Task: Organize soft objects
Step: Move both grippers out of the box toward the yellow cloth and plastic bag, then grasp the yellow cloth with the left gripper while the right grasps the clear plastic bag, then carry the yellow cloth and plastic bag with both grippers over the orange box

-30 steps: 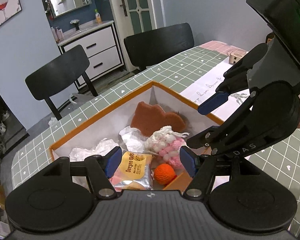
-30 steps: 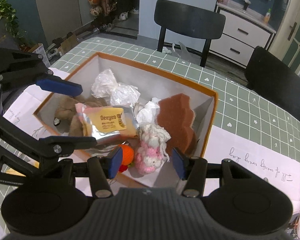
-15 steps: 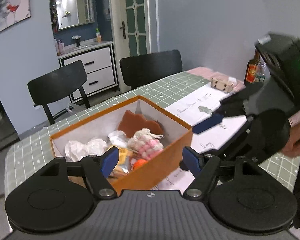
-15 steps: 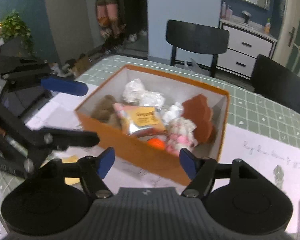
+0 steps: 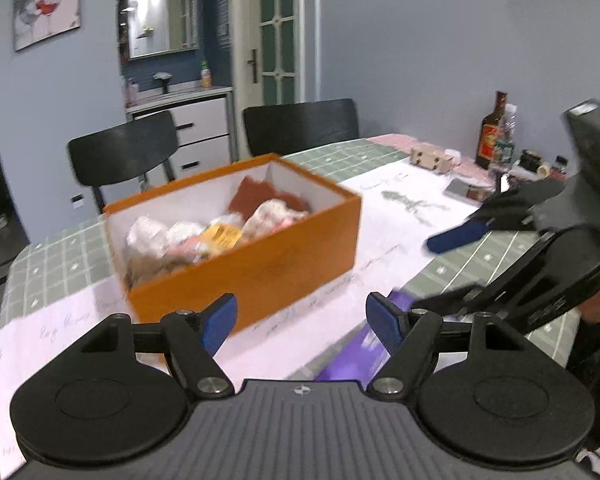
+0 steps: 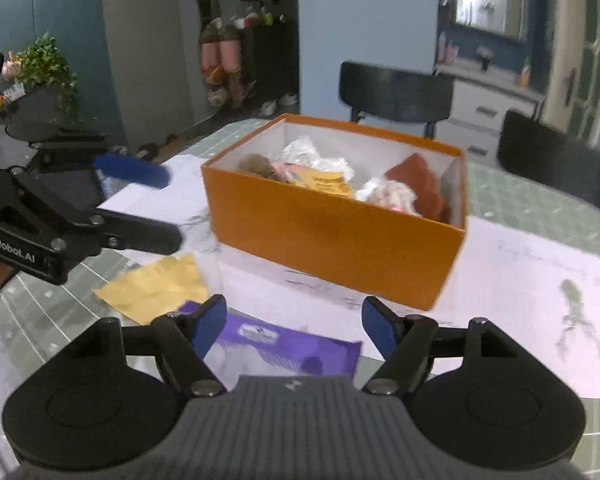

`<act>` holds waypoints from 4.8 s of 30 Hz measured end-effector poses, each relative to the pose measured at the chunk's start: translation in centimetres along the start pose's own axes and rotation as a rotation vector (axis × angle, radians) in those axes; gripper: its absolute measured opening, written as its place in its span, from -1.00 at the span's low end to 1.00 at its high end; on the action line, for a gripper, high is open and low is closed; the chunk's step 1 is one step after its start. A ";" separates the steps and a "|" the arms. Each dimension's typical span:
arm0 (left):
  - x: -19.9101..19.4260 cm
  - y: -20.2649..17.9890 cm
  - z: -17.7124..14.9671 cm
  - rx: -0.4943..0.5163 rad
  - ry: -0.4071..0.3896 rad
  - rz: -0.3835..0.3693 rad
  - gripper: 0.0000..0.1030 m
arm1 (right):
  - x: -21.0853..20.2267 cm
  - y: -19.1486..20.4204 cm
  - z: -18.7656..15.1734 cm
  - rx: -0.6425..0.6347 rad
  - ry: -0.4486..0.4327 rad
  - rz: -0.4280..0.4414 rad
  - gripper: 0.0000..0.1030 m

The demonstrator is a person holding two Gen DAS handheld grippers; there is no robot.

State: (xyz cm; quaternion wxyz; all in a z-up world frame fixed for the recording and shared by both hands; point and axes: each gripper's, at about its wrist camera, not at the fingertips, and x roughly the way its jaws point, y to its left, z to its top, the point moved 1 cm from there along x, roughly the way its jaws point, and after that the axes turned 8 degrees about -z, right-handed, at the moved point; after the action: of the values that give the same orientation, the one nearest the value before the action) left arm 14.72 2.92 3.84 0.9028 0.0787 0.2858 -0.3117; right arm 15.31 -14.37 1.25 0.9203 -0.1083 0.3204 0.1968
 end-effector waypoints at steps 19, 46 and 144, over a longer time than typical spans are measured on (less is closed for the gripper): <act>2.3 3.8 -8.7 -0.073 0.128 0.144 0.70 | -2.7 0.1 -6.1 0.141 -0.076 -0.042 0.58; -0.6 5.9 -10.5 -0.179 0.070 0.166 -0.99 | -0.5 -1.1 -3.7 0.106 -0.048 -0.045 0.58; -8.7 9.9 -17.9 -0.227 0.147 0.212 -0.88 | 14.2 17.2 3.9 -0.172 0.576 0.386 -0.95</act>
State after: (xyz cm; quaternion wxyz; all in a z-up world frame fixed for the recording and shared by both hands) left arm 6.84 20.98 -6.34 0.9102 0.0287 0.3747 -0.1740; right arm 20.21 6.48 -5.94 0.7254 -0.1740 0.5635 0.3549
